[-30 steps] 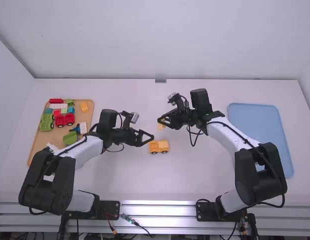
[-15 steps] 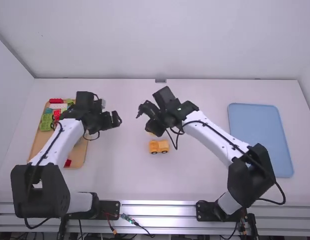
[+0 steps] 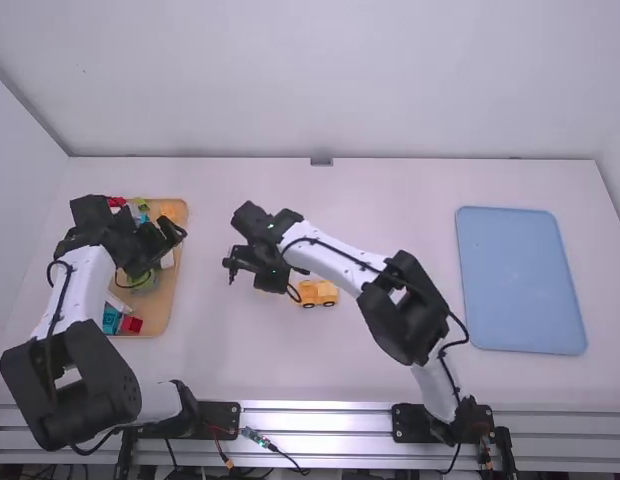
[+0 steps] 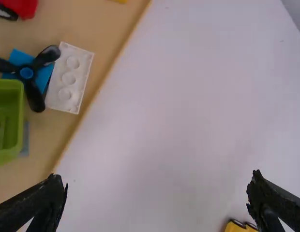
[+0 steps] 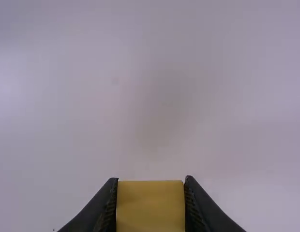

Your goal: Assemble lego blocks to make yellow taxi

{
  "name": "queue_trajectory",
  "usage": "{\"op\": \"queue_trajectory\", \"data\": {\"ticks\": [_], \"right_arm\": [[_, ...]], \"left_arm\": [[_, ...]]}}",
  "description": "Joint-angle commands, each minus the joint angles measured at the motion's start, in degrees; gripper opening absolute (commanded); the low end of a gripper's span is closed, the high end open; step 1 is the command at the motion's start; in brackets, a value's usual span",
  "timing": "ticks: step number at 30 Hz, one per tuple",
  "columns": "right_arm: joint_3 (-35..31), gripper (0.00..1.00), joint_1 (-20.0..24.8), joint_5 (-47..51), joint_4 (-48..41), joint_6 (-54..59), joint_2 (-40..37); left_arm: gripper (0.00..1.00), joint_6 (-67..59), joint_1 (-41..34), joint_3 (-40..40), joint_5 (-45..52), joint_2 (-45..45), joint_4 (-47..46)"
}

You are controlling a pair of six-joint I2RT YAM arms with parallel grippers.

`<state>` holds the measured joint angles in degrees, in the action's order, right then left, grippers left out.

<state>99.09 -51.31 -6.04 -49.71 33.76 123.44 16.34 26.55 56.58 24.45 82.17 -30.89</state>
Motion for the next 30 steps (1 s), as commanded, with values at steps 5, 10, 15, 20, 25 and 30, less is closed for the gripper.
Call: {"op": "queue_trajectory", "data": {"ticks": [5, 10, 15, 20, 25, 30], "right_arm": [[4.4, 0.0, -1.8, 4.9, -1.6, 1.9, 6.9], [4.3, 0.0, 0.5, 1.7, -0.6, 1.2, 7.4], [3.8, 0.0, 1.6, 1.2, -0.7, 2.4, 7.4], [1.7, 0.0, 0.7, 1.0, 1.9, 2.6, 7.4], [0.2, 0.0, -0.2, 1.3, 3.0, 3.5, 7.4], [-1.2, 0.0, -0.8, 1.4, 3.9, 4.0, 7.4]], "left_arm": [[0.99, -8.3, 0.8, -7.9, 9.7, -7.5, 9.3], [0.99, -12.2, 1.6, -19.6, 8.6, -20.1, 18.9], [0.99, -8.6, 2.3, -28.9, 4.5, -33.0, 25.6], [0.99, -7.1, 3.0, -31.8, 3.9, -41.9, 23.8], [0.99, -3.7, 3.0, -31.8, 0.2, -44.4, 22.4], [0.99, -3.7, 3.1, -31.8, 0.6, -42.0, 23.3]]}}
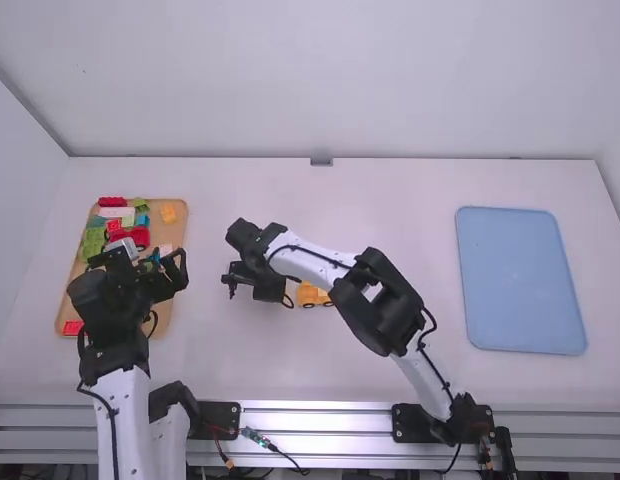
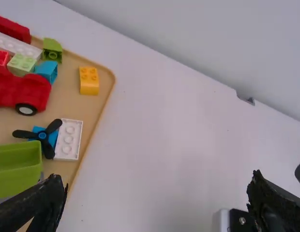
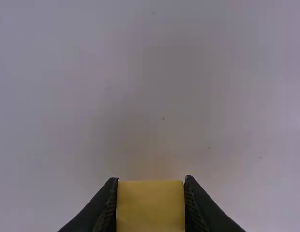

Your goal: Assemble lego blocks to make yellow taxi

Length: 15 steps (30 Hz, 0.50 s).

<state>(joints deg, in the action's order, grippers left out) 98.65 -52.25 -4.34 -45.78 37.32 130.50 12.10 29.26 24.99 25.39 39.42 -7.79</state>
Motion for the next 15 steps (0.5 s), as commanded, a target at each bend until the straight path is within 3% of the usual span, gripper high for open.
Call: {"op": "queue_trajectory", "data": {"ticks": [1, 7, 15], "right_arm": [[-1.0, 0.0, 0.1, -0.3, 0.4, 0.4, 0.4], [-1.2, 0.0, 0.1, -0.3, 0.5, 0.5, 0.5], [-1.6, 0.0, -0.8, 1.4, 2.0, 0.1, 2.8]], "left_arm": [[0.99, 0.6, 0.3, -0.2, -0.4, 2.2, 0.9], [0.99, 0.1, 0.8, -0.2, 5.5, 8.0, 4.7], [0.99, 0.1, 0.4, -0.2, 5.7, 12.0, 6.9]]}}
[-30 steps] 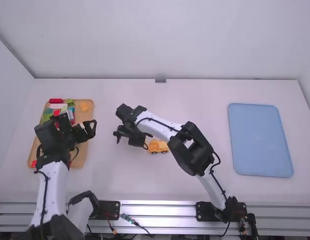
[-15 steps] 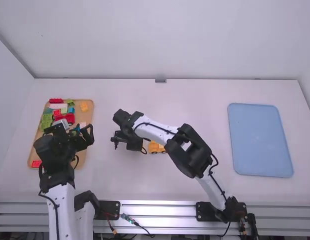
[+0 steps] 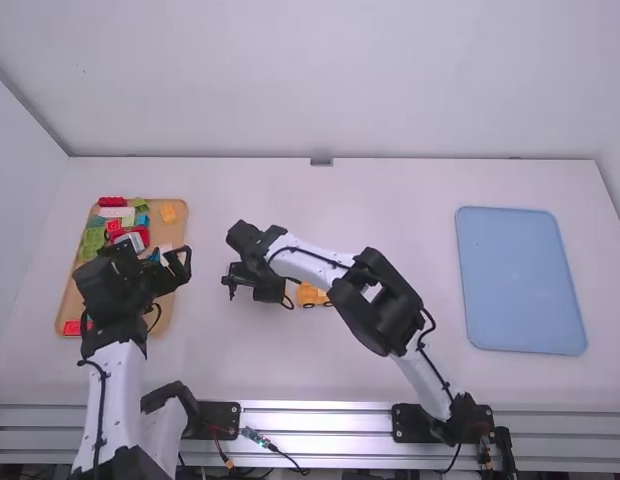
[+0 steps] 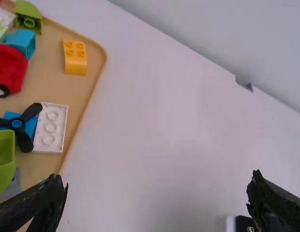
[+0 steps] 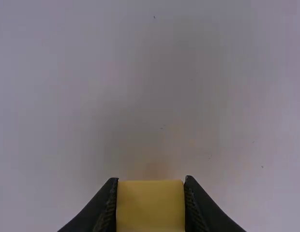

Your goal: Assemble lego blocks to make yellow taxi

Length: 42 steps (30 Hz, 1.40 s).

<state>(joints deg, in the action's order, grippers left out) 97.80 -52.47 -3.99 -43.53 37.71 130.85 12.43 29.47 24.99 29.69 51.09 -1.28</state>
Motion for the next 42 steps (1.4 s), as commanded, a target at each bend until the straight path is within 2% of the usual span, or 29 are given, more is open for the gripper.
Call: {"op": "queue_trajectory", "data": {"ticks": [1, 5, 6, 11, 12, 13, 16, 17, 18, 22, 27, 31, 33, 35, 37, 40, 42], "right_arm": [[-0.8, 0.01, -0.7, 1.7, -0.2, -0.4, 2.6], [-0.7, 0.08, -1.6, 2.5, 0.0, -0.2, 2.7], [-0.6, 0.13, -1.6, 2.5, 0.2, -0.2, 2.7], [-0.7, 0.56, -1.5, 2.4, -0.2, -0.1, 2.7], [-0.7, 0.57, -1.5, 2.4, -0.1, -0.2, 2.7], [-0.6, 0.66, -1.5, 2.4, 0.1, -0.2, 2.6], [-0.6, 0.76, -1.5, 2.6, 0.6, -0.2, 2.5], [-0.6, 0.93, -1.5, 2.6, 0.8, -0.2, 2.2], [-0.6, 0.99, -1.5, 2.4, 1.0, -0.2, 1.9], [-0.6, 0.99, -1.3, 2.3, 1.3, -0.2, -1.5], [-0.6, 0.99, 0.6, -0.5, 1.0, -0.1, -7.0], [-0.9, 0.99, 4.5, -4.9, 0.2, -0.1, -12.8], [-1.9, 0.99, 8.1, -9.5, -0.6, 1.7, -16.6], [-3.4, 0.99, 10.4, -12.4, -0.2, 2.4, -18.7], [-6.5, 0.99, 13.8, -16.1, 0.8, 3.7, -21.7], [-10.3, 0.99, 17.2, -18.4, 3.3, 3.5, -24.6], [-15.2, 0.99, 20.5, -20.4, 6.9, 2.3, -27.9]], "left_arm": [[0.99, -0.2, 0.2, -0.2, 1.4, 0.3, 0.3], [0.99, -0.3, 0.2, -0.2, 1.3, 0.1, 0.3], [0.99, -0.2, 0.2, -0.2, 1.4, 0.0, 0.3], [0.99, -0.2, 0.2, -0.2, 1.4, -0.1, 0.3], [0.99, -0.2, 0.2, -0.2, 1.4, -0.1, 0.3], [0.99, -0.2, 0.2, -0.2, 1.4, -0.1, 0.3], [0.99, -0.2, 0.2, -0.2, 1.4, -0.1, 0.3], [0.99, -0.2, 0.2, -0.2, 1.3, -0.1, 0.3], [0.99, -0.2, 0.2, -0.2, 1.2, -0.1, 0.3], [0.99, 3.5, 0.2, -0.2, 0.9, -0.1, 1.7], [0.99, 4.7, 0.2, -0.2, 1.4, -0.1, -1.2], [0.99, 0.8, 0.1, -0.2, 3.5, -0.1, -0.1], [0.99, -7.5, 0.1, -0.2, 12.7, 0.4, 1.7], [0.99, -10.9, 0.2, -0.2, 17.7, 1.4, 3.0], [0.99, -11.9, 0.2, -0.2, 20.9, 3.7, 5.0], [0.99, -12.6, 0.1, -0.2, 20.9, 6.8, 7.2], [0.99, -18.4, -1.0, -0.2, 23.4, 10.5, 9.7]]}}
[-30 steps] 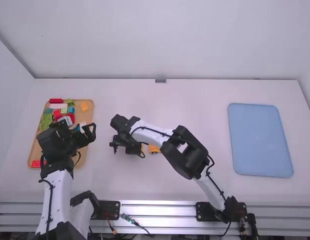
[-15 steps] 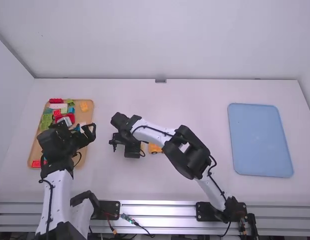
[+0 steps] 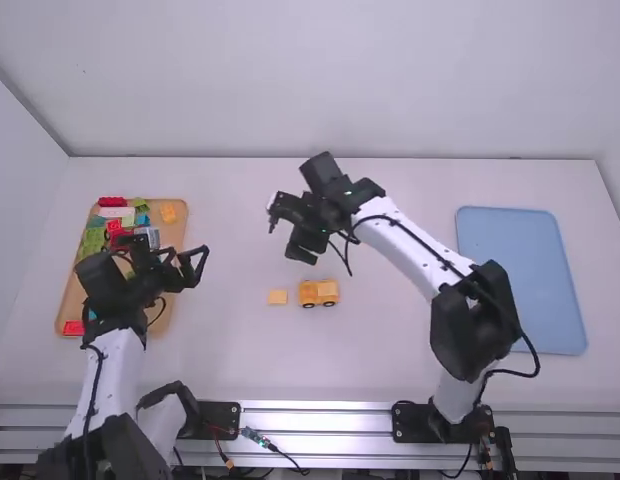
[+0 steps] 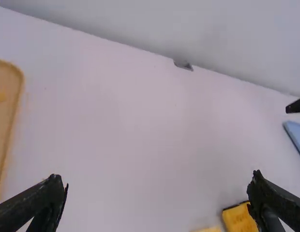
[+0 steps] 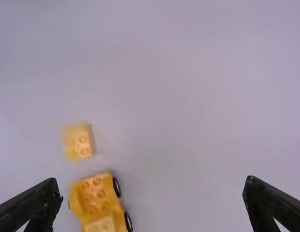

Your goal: Assemble lego blocks to make yellow taxi

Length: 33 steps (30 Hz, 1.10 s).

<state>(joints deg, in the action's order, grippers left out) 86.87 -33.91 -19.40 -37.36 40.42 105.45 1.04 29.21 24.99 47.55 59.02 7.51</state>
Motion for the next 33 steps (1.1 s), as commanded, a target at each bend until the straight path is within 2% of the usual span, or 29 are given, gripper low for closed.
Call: {"op": "queue_trajectory", "data": {"ticks": [1, 4, 9, 12, 18, 19, 25, 28, 30, 33], "right_arm": [[-6.3, 0.99, 3.0, -6.2, 2.2, -0.3, -3.8], [-13.5, 0.99, 6.8, -12.1, 7.6, 0.2, -7.9], [-22.0, 0.99, 10.8, -15.8, 15.2, 0.1, -10.9], [-26.9, 0.99, 12.6, -16.6, 18.7, 0.1, -11.1], [-30.0, 0.99, 14.2, -14.8, 22.4, 0.1, -11.1], [-30.6, 0.99, 14.8, -12.6, 23.8, 0.1, -11.1], [-31.1, 0.99, 16.0, -12.3, 23.2, 0.1, -11.1], [-31.2, 0.99, 15.9, -15.3, 22.9, 3.1, -11.1], [-32.0, 0.99, 16.0, -17.5, 23.3, 6.1, -11.1], [-34.9, 0.99, 16.7, -23.5, 24.7, 12.7, -11.0]], "left_arm": [[0.99, -8.1, -1.4, -0.2, 6.1, 4.0, 2.2], [0.99, -15.8, -4.6, -0.2, 6.0, 9.3, 5.7], [0.99, -31.6, -11.4, -0.2, 7.7, 14.3, 5.4], [0.99, -47.9, -18.4, -0.2, 10.4, 18.6, 4.9], [0.99, -55.5, -23.9, -0.2, 10.2, 23.4, 10.3], [0.99, -55.3, -24.2, -0.2, 9.7, 25.0, 12.8], [0.99, -52.2, -23.7, -0.2, 13.4, 25.8, 12.4], [0.99, -59.9, -24.2, -0.2, 15.2, 25.8, 10.9], [0.99, -60.0, -23.8, 0.3, 15.7, 25.8, 10.0], [0.99, -65.9, -23.8, 2.6, 14.8, 25.8, 2.8]]}}
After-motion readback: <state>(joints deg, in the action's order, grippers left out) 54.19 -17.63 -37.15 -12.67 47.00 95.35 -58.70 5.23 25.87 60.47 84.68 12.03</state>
